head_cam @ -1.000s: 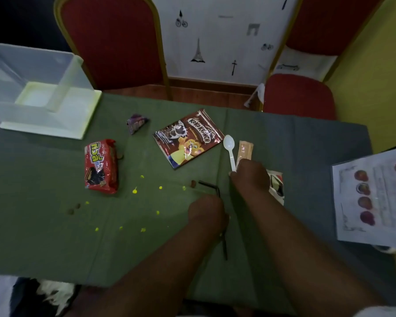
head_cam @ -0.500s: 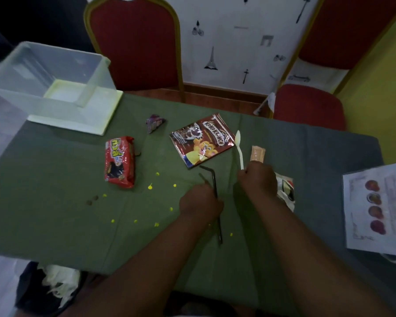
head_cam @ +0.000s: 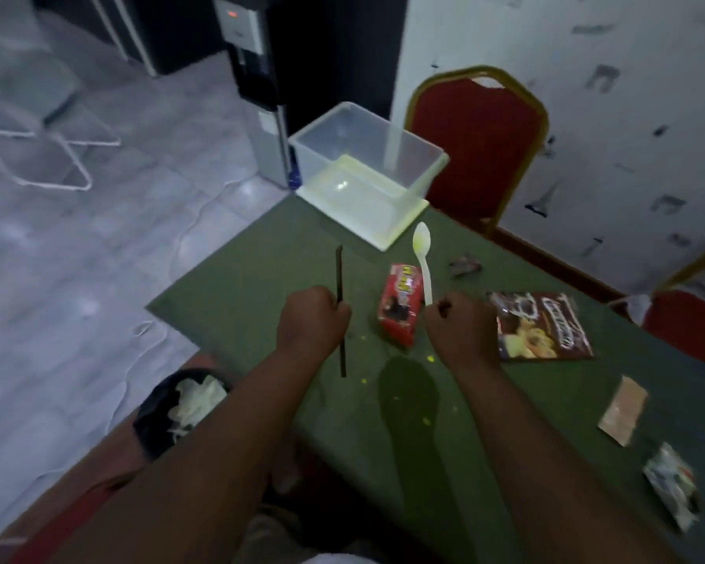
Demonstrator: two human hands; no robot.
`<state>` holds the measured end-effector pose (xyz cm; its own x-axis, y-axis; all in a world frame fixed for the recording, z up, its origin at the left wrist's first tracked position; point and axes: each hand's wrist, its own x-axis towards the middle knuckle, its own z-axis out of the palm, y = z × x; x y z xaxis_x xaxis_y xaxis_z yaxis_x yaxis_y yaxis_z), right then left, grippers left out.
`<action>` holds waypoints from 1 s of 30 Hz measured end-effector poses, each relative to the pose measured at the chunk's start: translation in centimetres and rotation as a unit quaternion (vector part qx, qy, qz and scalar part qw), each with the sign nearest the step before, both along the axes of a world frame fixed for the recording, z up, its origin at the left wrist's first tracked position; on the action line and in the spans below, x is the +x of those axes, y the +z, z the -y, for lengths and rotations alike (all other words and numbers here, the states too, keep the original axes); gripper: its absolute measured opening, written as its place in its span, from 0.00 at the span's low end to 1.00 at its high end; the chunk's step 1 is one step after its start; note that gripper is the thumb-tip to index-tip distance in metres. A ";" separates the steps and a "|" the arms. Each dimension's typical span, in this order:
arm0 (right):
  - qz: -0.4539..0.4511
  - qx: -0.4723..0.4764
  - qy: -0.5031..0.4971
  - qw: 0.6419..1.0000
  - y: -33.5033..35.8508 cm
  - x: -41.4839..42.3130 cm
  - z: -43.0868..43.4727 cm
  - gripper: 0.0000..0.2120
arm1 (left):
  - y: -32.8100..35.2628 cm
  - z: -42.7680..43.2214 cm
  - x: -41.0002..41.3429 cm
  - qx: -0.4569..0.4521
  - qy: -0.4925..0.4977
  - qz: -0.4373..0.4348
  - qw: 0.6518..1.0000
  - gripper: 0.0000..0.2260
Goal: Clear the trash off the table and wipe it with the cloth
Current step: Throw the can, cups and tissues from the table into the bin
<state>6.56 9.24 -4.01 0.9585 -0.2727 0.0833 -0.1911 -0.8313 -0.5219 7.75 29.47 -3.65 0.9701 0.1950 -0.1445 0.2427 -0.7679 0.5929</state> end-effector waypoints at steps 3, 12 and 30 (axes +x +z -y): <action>0.010 0.028 0.071 0.997 0.4 1.1 -7.1 0.07 | -0.3 -7.9 -0.3 -0.016 0.074 0.007 0.997 0.11; -0.107 0.056 0.294 0.948 -3.9 0.6 -30.6 0.04 | -6.4 -31.7 -8.5 -0.039 0.328 -0.035 0.943 0.12; -0.427 -0.071 0.338 0.836 -31.6 1.3 -46.8 0.07 | -33.8 -40.8 -15.8 -0.122 0.343 -0.272 0.891 0.06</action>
<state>7.84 56.09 -35.59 0.6168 0.3100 -0.7235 0.0944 -0.9417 -0.3230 -8.00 70.30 -37.44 0.4085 0.6130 -0.6762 0.9075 -0.1938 0.3725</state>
